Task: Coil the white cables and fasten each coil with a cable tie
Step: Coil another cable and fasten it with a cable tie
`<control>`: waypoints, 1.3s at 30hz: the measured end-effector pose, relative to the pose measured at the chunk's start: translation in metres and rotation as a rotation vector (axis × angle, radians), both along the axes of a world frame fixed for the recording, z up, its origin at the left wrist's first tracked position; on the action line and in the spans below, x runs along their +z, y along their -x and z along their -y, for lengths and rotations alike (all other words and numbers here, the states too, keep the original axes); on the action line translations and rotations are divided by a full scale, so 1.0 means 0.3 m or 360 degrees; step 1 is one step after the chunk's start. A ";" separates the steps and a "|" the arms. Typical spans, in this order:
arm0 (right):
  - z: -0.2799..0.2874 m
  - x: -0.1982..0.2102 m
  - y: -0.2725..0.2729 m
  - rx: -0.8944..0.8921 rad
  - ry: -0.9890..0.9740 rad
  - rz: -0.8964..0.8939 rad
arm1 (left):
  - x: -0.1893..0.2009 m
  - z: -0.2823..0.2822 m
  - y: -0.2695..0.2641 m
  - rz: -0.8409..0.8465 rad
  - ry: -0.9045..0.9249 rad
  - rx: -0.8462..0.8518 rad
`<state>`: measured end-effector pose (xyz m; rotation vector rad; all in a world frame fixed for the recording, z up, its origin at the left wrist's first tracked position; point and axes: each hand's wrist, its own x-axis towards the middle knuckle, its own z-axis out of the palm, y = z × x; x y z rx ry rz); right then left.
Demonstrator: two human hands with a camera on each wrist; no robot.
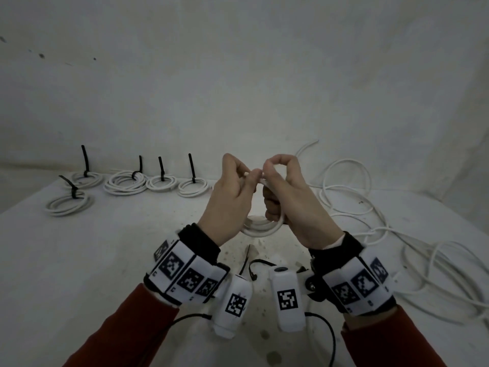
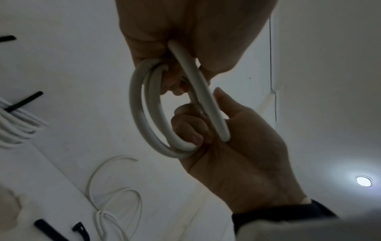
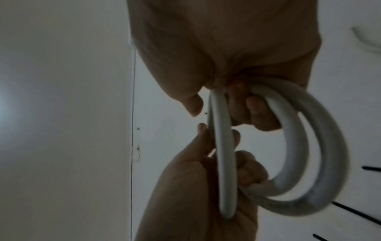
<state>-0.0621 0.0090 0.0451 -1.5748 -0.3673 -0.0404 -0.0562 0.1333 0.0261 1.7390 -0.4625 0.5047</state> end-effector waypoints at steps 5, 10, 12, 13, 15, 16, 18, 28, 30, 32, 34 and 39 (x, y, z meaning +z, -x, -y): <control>0.015 -0.001 -0.001 0.0149 0.0101 0.0314 | 0.033 -0.022 0.003 -0.0302 0.0485 -0.0190; 0.016 -0.008 -0.015 0.0054 0.0044 0.0403 | 0.045 -0.027 0.009 -0.0244 0.0477 -0.0272; 0.007 -0.022 -0.022 0.0006 0.0018 0.0381 | 0.034 -0.026 0.003 -0.0284 0.0475 -0.0240; 0.003 -0.031 -0.027 -0.0022 0.0009 0.0380 | 0.027 -0.025 0.000 -0.0328 0.0499 -0.0240; -0.005 -0.049 -0.036 -0.0073 0.0009 0.0429 | 0.015 -0.020 -0.007 -0.0411 0.0590 -0.0254; -0.010 -0.056 -0.038 -0.0106 0.0015 0.0469 | 0.010 -0.017 -0.012 -0.0434 0.0630 -0.0242; -0.016 -0.069 -0.045 -0.0216 0.0024 0.0548 | -0.002 -0.008 -0.022 -0.0451 0.0640 -0.0192; -0.008 -0.069 -0.059 -0.0448 -0.0031 0.0700 | -0.026 0.000 -0.037 -0.0262 0.0495 -0.0232; 0.002 -0.056 -0.054 -0.0436 -0.0142 0.0615 | -0.014 -0.017 -0.038 -0.0267 0.0352 -0.0386; 0.009 -0.045 -0.051 -0.0412 -0.0233 0.0533 | -0.007 -0.036 -0.038 -0.0264 0.0216 -0.0502; 0.010 -0.040 -0.049 -0.0408 -0.0254 0.0504 | -0.003 -0.054 -0.035 -0.0275 0.0159 -0.0547; 0.010 -0.036 -0.046 -0.0432 -0.0212 0.0549 | 0.009 -0.068 -0.023 -0.0248 0.0140 -0.0494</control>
